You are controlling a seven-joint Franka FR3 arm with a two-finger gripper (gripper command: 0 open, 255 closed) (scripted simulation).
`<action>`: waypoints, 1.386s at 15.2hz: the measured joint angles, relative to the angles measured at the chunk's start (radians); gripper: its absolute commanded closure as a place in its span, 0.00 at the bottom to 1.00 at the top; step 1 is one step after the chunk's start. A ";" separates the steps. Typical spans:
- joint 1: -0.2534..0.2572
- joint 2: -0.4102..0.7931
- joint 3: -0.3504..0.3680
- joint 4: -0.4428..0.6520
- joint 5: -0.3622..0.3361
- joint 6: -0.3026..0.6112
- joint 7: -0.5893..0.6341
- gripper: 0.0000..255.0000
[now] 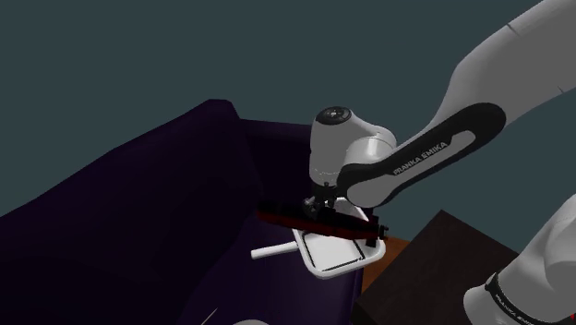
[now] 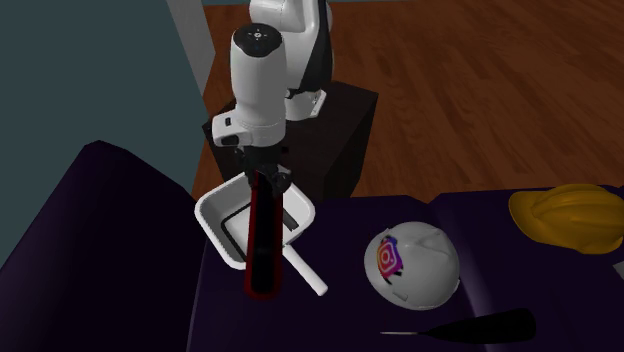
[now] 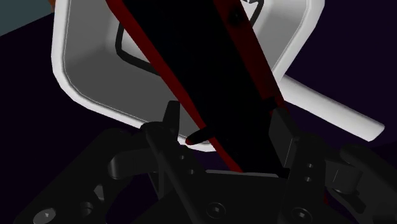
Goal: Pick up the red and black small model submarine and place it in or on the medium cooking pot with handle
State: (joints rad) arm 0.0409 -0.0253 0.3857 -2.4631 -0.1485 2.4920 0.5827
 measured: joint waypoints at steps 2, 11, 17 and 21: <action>-0.001 0.020 0.000 -0.005 -0.017 0.022 0.015 1.00; 0.002 0.144 -0.019 -0.016 -0.142 0.140 0.114 1.00; 0.004 0.158 -0.024 -0.017 -0.160 0.154 0.127 1.00; 0.003 0.159 -0.024 -0.016 -0.161 0.156 0.127 0.00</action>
State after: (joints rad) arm 0.0443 0.1333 0.3612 -2.4795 -0.3090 2.6477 0.7099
